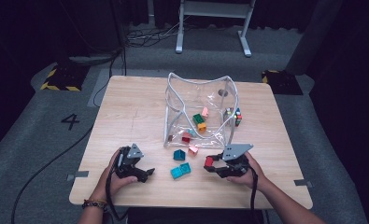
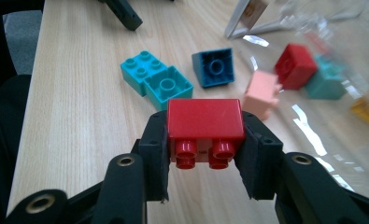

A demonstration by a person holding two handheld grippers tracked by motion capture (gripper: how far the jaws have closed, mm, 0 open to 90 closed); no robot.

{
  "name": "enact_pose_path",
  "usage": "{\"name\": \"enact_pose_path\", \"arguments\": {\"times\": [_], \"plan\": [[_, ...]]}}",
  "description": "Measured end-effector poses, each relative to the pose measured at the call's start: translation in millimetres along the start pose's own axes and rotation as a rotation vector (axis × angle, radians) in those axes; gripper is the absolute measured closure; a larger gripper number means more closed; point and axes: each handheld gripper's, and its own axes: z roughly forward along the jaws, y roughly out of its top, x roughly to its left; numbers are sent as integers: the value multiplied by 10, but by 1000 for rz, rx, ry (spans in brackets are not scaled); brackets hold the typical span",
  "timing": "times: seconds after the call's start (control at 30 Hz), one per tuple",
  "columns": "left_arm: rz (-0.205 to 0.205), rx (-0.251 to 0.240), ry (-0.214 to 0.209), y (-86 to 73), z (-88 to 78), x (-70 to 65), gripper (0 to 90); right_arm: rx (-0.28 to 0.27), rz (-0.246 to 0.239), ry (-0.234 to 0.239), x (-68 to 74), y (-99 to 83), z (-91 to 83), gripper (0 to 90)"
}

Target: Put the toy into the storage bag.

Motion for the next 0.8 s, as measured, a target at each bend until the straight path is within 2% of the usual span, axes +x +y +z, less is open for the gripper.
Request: {"name": "enact_pose_path", "arguments": {"times": [0.13, 0.23, 0.43, 0.53, 0.63, 0.8], "plan": [[3, -1, 2, 0, 0, 2, 50, -29, -6, 9, -46, 95, -227, 591], [2, -1, 2, 0, 0, 1, 50, -47, -22, -2, -89, 154, -389, 592], [2, -1, 3, 1, 0, 1, 50, -72, -33, -34, -165, 247, -657, 592], [1, -1, 2, 0, 0, 1, 50, -91, -27, -50, -243, 299, -797, 592], [1, -1, 2, 0, 0, 1, 50, -123, -11, -85, -311, 355, -939, 592], [2, -1, 2, 0, 0, 1, 50, -151, -22, -118, -434, 478, -1143, 592]]}}
